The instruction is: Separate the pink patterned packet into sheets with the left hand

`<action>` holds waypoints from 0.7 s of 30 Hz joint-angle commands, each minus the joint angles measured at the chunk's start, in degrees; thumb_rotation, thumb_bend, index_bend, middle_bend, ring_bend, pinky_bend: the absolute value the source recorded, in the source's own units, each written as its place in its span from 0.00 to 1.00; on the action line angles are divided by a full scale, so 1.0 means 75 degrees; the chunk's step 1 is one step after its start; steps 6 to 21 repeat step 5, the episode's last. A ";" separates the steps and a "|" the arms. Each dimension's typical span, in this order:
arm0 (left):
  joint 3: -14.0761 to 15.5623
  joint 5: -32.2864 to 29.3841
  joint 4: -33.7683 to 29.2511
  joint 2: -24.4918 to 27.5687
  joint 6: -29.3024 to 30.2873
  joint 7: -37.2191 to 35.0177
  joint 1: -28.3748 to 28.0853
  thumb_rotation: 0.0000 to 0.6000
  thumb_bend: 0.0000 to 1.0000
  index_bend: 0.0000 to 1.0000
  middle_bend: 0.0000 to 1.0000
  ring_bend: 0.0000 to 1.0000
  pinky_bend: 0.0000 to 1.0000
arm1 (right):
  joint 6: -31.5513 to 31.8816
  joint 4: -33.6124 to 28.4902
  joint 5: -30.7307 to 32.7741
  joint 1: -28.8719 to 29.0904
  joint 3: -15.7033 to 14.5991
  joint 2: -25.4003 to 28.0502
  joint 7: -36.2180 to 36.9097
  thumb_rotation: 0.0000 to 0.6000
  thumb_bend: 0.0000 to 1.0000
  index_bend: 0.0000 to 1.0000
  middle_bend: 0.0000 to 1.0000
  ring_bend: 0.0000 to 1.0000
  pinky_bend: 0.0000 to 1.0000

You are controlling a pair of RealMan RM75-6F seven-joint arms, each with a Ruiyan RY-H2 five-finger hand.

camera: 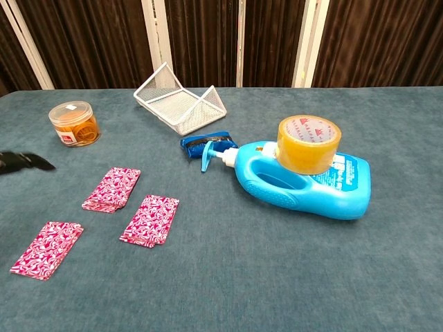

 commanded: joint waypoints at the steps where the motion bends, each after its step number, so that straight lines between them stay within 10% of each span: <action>1: 0.0325 0.1542 0.0637 0.0387 0.1521 -0.0789 0.1006 1.00 0.18 0.00 0.00 0.00 0.00 | 0.0011 0.0042 0.0002 0.0000 0.0008 -0.0013 -0.0075 1.00 0.36 0.00 0.00 0.00 0.09; 21: 0.0368 0.2110 0.1332 0.0554 0.2472 -0.1241 0.1636 1.00 0.17 0.00 0.00 0.00 0.00 | 0.0086 0.0081 -0.0027 -0.0017 0.0021 -0.0030 -0.0173 1.00 0.36 0.00 0.00 0.00 0.09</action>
